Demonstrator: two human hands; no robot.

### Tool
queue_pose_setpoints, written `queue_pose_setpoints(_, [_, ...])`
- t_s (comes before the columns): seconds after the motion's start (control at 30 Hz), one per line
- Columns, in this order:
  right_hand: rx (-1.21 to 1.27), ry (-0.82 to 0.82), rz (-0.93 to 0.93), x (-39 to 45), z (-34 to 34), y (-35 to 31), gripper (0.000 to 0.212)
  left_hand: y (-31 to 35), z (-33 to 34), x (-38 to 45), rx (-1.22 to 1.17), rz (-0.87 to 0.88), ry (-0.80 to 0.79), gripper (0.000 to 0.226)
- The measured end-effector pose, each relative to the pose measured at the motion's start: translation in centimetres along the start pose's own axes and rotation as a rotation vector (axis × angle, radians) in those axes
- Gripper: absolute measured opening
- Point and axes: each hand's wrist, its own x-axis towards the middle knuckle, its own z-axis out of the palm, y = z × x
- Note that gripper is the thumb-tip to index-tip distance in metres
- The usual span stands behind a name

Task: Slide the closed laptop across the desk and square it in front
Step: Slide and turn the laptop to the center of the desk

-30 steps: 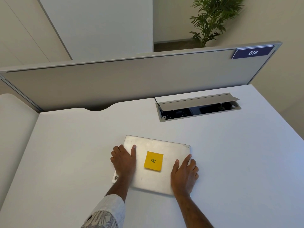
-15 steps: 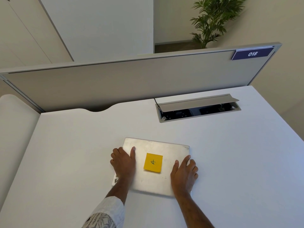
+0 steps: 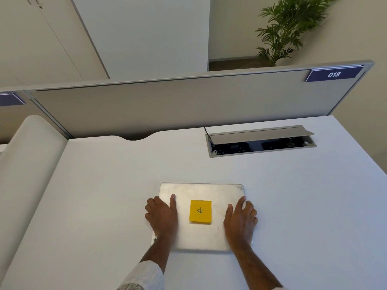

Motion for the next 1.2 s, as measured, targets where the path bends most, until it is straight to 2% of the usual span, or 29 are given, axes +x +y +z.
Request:
queue_pose_setpoints(0.5, [-0.023,-0.011,-0.111,2.9,-0.5,0.3,0.056,0.7,0.5,-0.9,-0.023,-0.108,0.031,0.057])
queue_pose_setpoints(1.2, [-0.038,0.028,-0.116,2.9,0.2,0.3,0.057,0.5,0.7,-1.2,0.012,-0.082,0.079,0.055])
